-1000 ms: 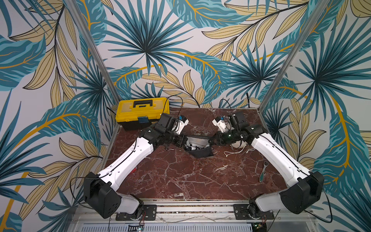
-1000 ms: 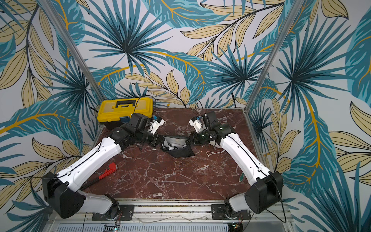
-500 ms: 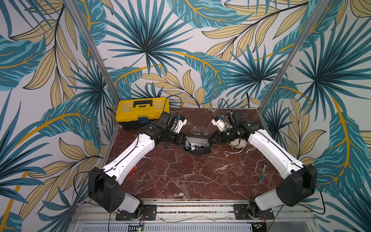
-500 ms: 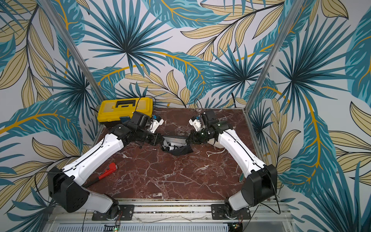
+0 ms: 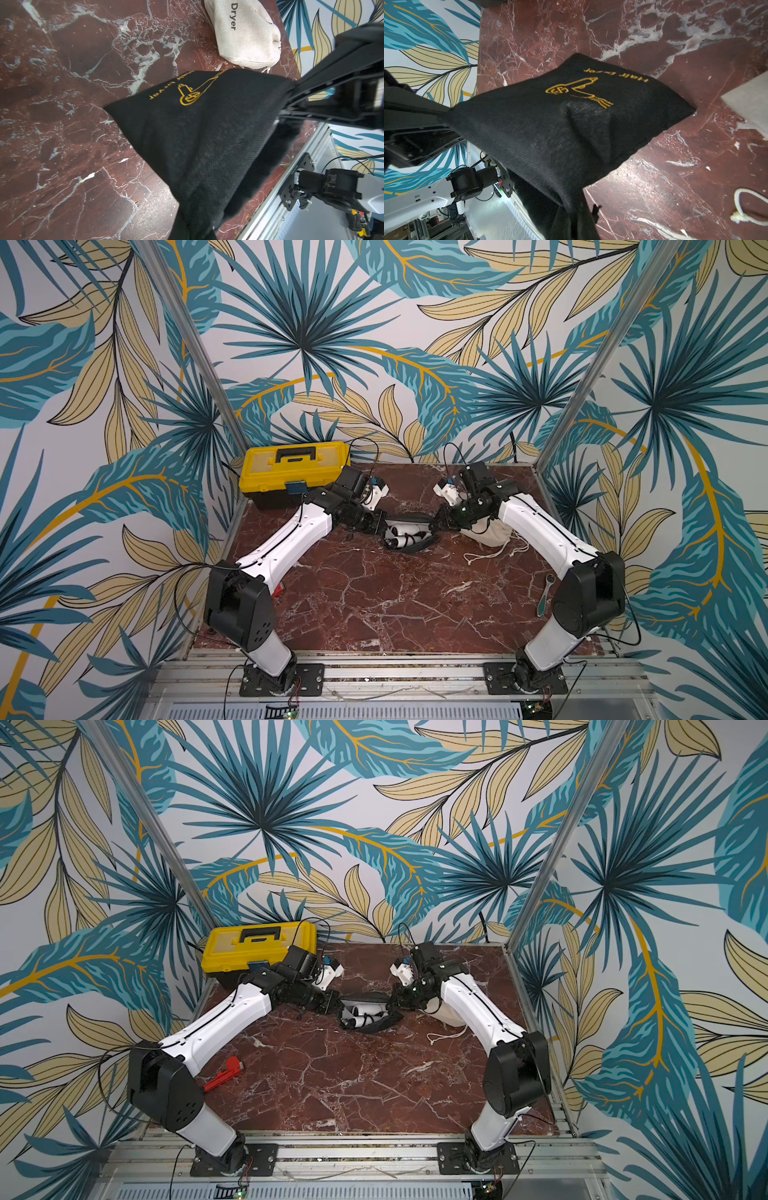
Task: Pack away hair dryers
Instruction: Place the drawstring bag at the center of the board.
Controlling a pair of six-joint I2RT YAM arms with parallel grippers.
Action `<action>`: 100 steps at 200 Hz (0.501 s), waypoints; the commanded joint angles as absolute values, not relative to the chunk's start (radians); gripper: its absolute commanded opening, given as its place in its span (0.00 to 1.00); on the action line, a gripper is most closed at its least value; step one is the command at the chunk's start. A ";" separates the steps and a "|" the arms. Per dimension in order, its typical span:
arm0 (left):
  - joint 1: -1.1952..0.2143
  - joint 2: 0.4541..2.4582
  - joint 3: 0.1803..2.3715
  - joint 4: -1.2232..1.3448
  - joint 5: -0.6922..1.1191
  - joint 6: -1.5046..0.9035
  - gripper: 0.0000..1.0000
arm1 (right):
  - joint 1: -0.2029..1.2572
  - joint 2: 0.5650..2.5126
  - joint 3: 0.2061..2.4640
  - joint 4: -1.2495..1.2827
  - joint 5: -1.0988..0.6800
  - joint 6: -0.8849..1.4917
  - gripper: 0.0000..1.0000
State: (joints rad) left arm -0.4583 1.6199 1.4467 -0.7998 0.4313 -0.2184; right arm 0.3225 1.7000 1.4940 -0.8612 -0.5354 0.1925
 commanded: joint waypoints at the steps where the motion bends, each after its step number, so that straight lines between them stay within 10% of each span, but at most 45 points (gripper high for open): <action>1: -0.431 1.568 1.505 -0.827 0.417 -0.254 0.00 | 0.299 1.675 1.456 -0.887 -0.457 0.164 0.12; 100: -0.450 1.597 1.508 -0.824 0.440 -0.353 0.00 | 0.300 1.536 1.294 -0.752 -0.418 0.205 0.53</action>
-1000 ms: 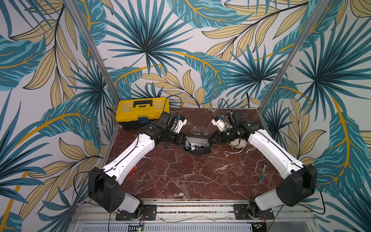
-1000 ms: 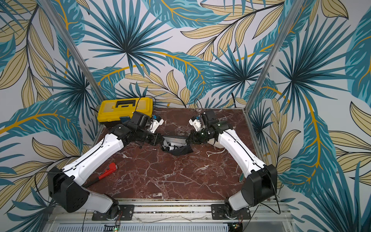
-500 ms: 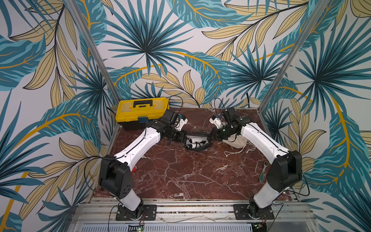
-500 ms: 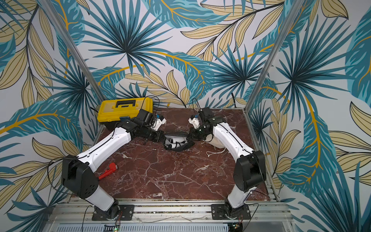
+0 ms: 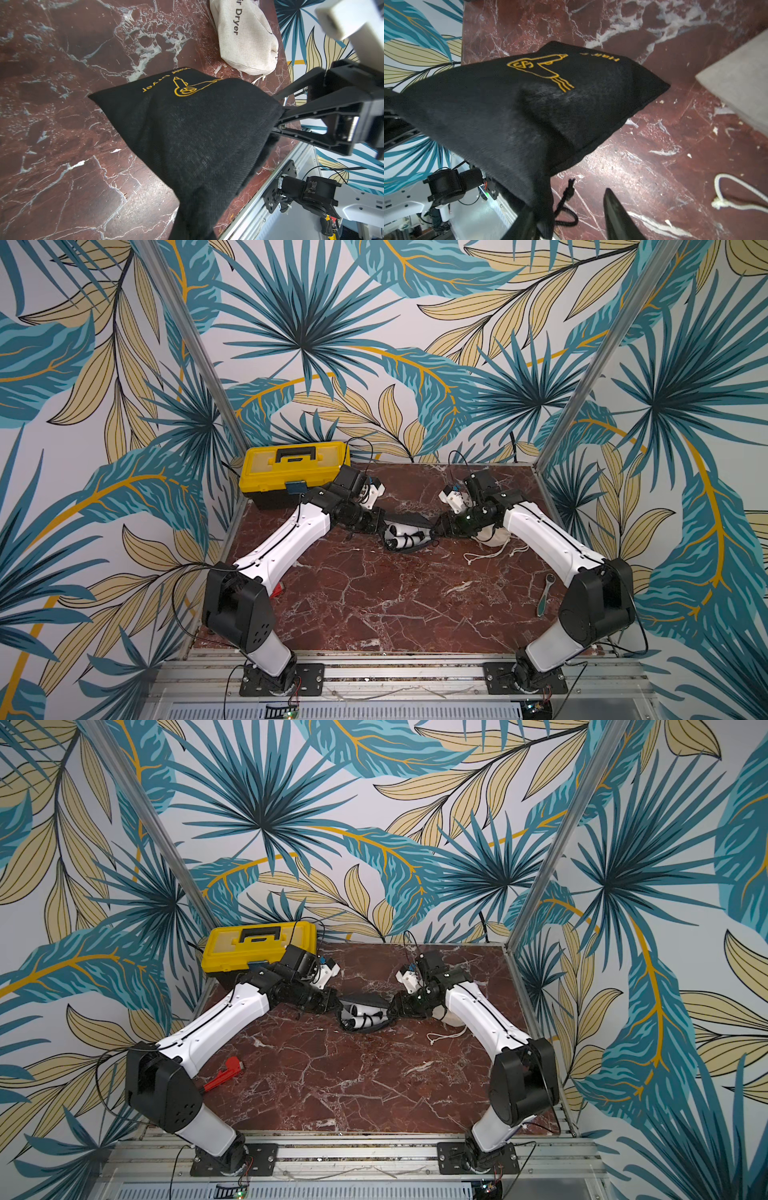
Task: Pack away hair dryers
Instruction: Place the drawstring bag at the center of the board.
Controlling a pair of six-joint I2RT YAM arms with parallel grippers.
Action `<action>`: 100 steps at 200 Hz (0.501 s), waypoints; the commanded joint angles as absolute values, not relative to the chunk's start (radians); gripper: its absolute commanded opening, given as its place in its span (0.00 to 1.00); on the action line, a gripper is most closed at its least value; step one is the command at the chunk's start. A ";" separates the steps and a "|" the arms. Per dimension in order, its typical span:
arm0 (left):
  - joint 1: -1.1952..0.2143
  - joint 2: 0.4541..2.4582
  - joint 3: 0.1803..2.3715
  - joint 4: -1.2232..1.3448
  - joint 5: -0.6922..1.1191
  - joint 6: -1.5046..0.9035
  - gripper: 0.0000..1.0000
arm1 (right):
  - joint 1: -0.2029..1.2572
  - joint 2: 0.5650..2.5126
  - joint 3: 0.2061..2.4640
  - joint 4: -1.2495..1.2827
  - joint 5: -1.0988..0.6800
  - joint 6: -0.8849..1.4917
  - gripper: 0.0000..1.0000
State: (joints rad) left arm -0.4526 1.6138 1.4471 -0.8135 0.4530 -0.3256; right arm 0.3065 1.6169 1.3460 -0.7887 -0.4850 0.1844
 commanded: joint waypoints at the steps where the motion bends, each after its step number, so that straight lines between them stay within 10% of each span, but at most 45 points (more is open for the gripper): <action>1: -0.450 1.598 1.509 -0.824 0.440 -0.354 0.00 | 0.299 1.531 1.293 -0.752 -0.416 0.206 0.53; 100: -0.474 1.643 1.573 -0.805 0.445 -0.413 0.00 | 0.526 1.248 1.249 -0.677 -0.208 0.160 0.37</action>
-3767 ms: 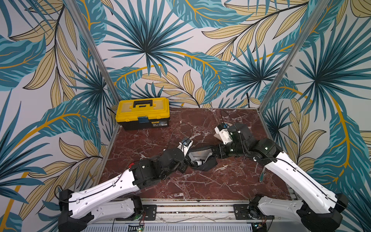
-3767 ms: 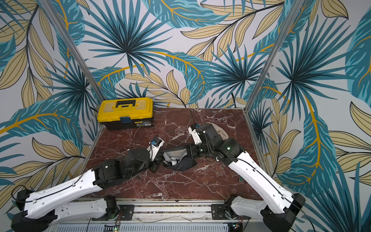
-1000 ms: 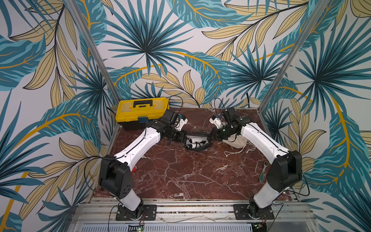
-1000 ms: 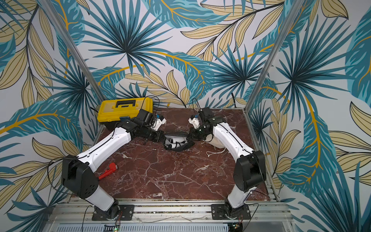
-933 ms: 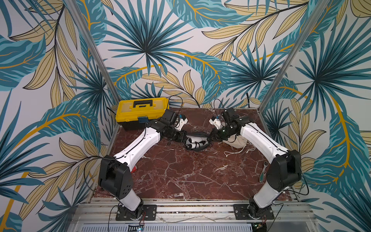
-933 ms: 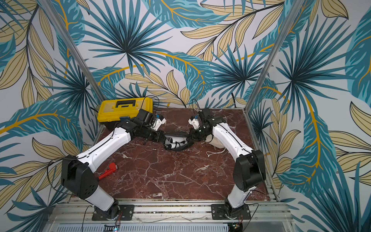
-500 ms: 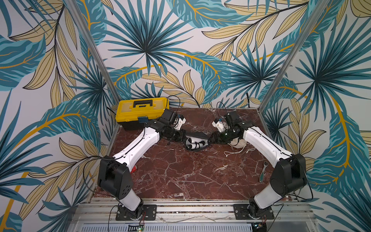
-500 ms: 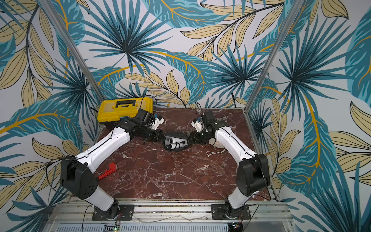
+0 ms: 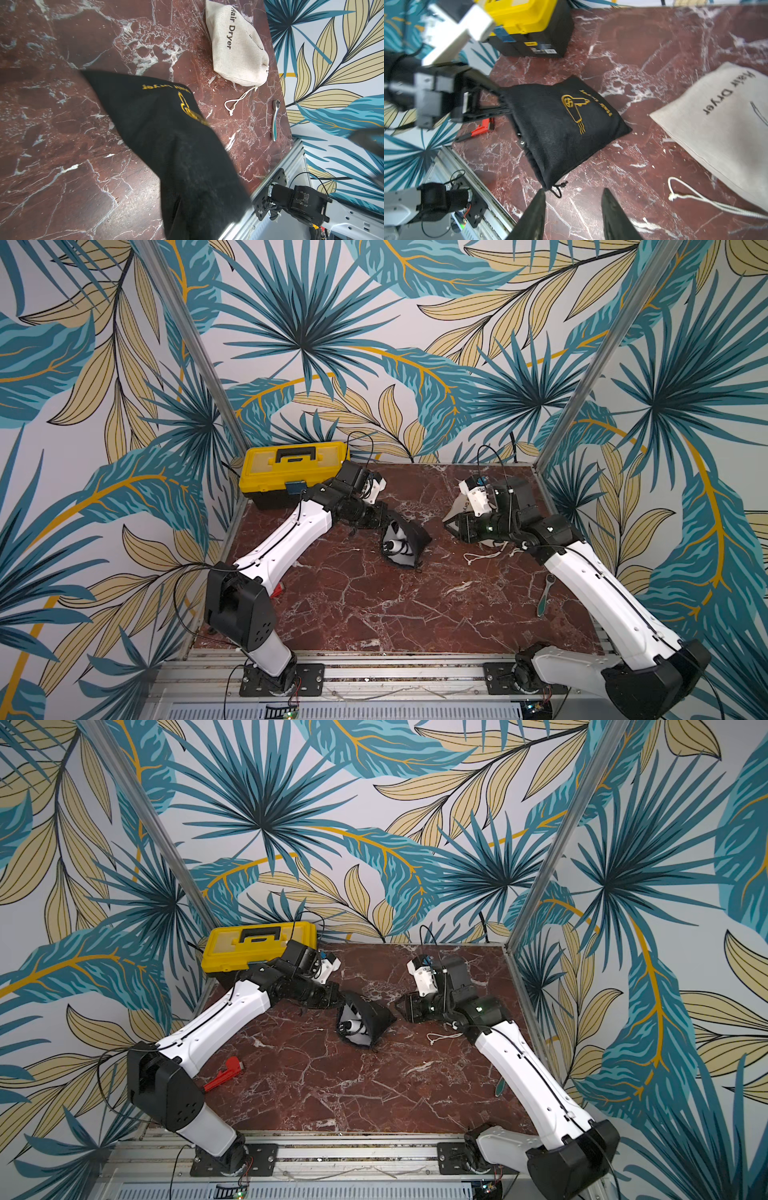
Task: Pack away hair dryers
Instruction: Place the drawstring bag at the center of the board.
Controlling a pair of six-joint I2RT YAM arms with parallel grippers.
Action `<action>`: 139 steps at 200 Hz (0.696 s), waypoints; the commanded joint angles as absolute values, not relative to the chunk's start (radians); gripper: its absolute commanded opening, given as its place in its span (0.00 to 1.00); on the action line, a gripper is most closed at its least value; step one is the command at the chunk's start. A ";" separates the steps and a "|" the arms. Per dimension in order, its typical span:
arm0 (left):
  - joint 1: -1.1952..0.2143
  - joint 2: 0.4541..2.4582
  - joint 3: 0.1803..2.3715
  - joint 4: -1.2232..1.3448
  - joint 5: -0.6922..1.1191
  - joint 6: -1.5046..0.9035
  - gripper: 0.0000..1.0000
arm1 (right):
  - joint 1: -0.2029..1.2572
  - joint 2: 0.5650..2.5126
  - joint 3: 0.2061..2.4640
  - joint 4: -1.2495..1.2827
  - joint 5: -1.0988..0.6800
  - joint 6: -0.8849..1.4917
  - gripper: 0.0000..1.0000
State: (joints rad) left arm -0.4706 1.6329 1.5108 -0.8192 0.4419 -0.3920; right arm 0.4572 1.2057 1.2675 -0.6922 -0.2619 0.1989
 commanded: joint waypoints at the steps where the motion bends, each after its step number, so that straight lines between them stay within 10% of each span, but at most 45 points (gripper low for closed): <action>1: -0.474 1.644 1.573 -0.804 0.447 -0.414 0.00 | 0.530 1.250 1.250 -0.679 -0.208 0.159 0.36; 42: -0.479 1.629 1.576 -0.804 0.436 -0.421 0.00 | 0.624 1.248 1.210 -0.584 -0.140 0.161 0.27; 139: -0.477 1.587 1.414 -0.790 0.354 -0.424 0.00 | 0.735 1.308 1.011 -0.489 -0.068 0.406 0.52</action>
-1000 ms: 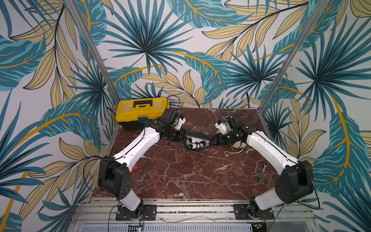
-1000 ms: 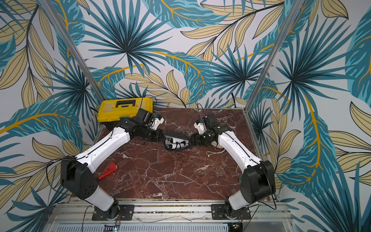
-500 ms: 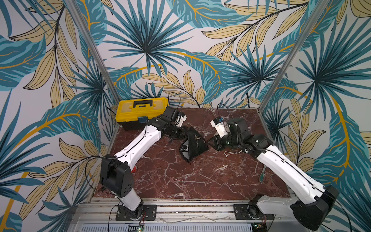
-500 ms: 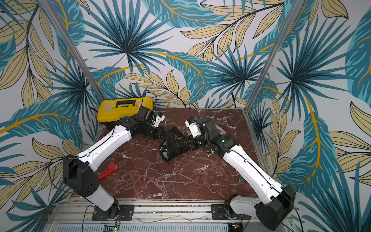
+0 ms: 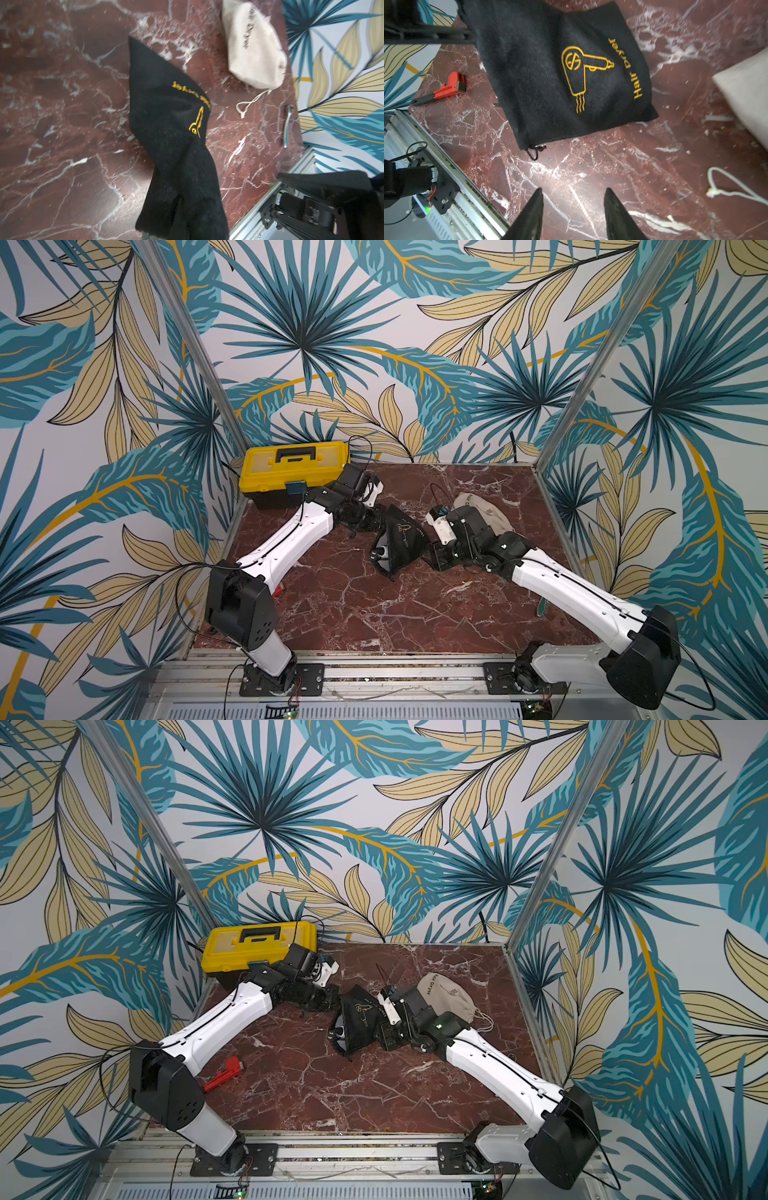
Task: Pack away hair dryers
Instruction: Place the drawstring bag at the center of the board.
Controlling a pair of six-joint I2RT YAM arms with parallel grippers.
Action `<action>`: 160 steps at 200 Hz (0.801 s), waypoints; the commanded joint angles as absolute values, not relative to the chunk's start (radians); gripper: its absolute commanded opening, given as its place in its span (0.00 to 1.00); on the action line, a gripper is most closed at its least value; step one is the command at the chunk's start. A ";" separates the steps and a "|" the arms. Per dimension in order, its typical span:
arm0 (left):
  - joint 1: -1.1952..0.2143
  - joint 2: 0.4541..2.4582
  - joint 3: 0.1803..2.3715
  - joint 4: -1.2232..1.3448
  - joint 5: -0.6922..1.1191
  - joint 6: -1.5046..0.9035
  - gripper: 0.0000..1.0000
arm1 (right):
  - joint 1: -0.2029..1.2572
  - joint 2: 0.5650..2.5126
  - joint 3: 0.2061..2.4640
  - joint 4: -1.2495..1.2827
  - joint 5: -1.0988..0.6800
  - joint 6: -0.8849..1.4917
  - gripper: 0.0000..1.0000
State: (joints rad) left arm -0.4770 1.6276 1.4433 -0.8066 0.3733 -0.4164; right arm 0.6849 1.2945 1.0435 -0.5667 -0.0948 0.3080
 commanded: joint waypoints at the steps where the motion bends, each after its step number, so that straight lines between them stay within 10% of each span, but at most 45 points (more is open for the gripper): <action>1: -0.477 1.586 1.414 -0.789 0.355 -0.424 0.00 | 0.738 1.308 1.009 -0.487 -0.065 0.408 0.52; 160: -0.485 1.522 1.164 -0.708 0.293 -0.418 0.00 | 0.980 1.541 0.946 -0.254 0.037 0.598 0.59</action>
